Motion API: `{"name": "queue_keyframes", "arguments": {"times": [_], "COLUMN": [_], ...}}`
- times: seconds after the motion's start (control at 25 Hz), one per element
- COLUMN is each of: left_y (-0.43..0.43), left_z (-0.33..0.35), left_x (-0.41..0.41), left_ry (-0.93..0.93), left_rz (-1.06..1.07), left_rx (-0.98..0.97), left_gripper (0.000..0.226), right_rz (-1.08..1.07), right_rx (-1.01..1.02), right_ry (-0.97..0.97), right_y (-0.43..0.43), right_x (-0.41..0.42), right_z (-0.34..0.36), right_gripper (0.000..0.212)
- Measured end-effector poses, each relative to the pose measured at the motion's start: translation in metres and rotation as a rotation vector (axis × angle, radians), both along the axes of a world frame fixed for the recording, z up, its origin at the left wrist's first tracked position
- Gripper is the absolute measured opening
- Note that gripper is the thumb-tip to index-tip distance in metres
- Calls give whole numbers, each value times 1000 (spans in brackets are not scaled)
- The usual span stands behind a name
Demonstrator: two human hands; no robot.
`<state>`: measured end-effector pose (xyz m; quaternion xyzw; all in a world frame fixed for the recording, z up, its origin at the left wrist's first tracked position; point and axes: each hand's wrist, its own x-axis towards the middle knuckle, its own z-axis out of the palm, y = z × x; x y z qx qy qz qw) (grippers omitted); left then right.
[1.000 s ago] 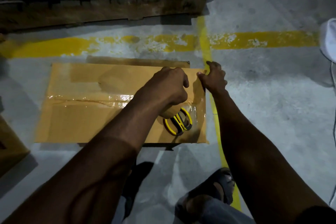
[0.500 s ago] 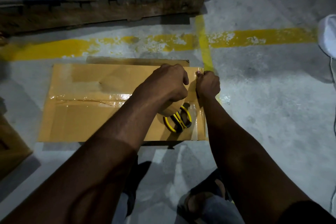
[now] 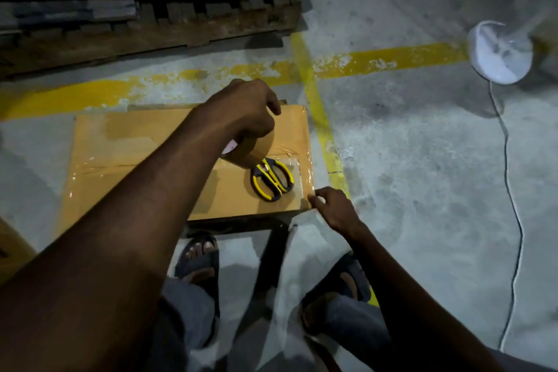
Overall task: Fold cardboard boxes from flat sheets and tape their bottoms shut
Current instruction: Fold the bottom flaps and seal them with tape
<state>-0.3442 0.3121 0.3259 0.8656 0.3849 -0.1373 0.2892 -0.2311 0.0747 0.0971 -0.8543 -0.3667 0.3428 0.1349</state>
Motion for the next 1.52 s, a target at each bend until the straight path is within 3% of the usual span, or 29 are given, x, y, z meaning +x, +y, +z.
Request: {"name": "queue_keyframes", "arguments": {"times": [0.12, 0.24, 0.4, 0.52, 0.64, 0.76, 1.0, 1.2, 1.4, 1.52], "left_y": [-6, -2, 9, 17, 26, 31, 31, 32, 30, 29], "left_z": [3, 2, 1, -2, -6, -7, -5, 4, 8, 10], "left_x": [-2, -10, -22, -28, -33, -37, -43, -51, -52, -51], "left_ry": [10, 26, 4, 13, 8, 9, 28, 27, 19, 12], "left_rz": [-34, -46, -37, -38, -25, -22, -26, -1, 10, 22], "left_rx": [-7, -13, 10, 12, -21, -17, -37, -26, -39, -39], "left_gripper": [61, 59, 57, 58, 58, 58, 59, 59, 59, 59], "right_rz": [57, -3, -141, -270, -517, -506, -608, -490, -363, -385], "right_rx": [10, 52, 62, 1, -89, -95, -139, -213, -107, -16], "right_ry": [-125, -266, -359, -339, -222, -145, -109, -156, -168, -42], "right_y": [-25, -32, -20, -8, -12, -11, 12, 16, 13, 7], "right_x": [-13, -24, -29, -30, -39, -68, -73, -67, -58, -53], "right_z": [-8, -14, -12, -10, -6, -1, -1, 4, 0, -2], "right_gripper": [37, 11, 13, 28, 57, 67, 52, 49, 37, 26]}}
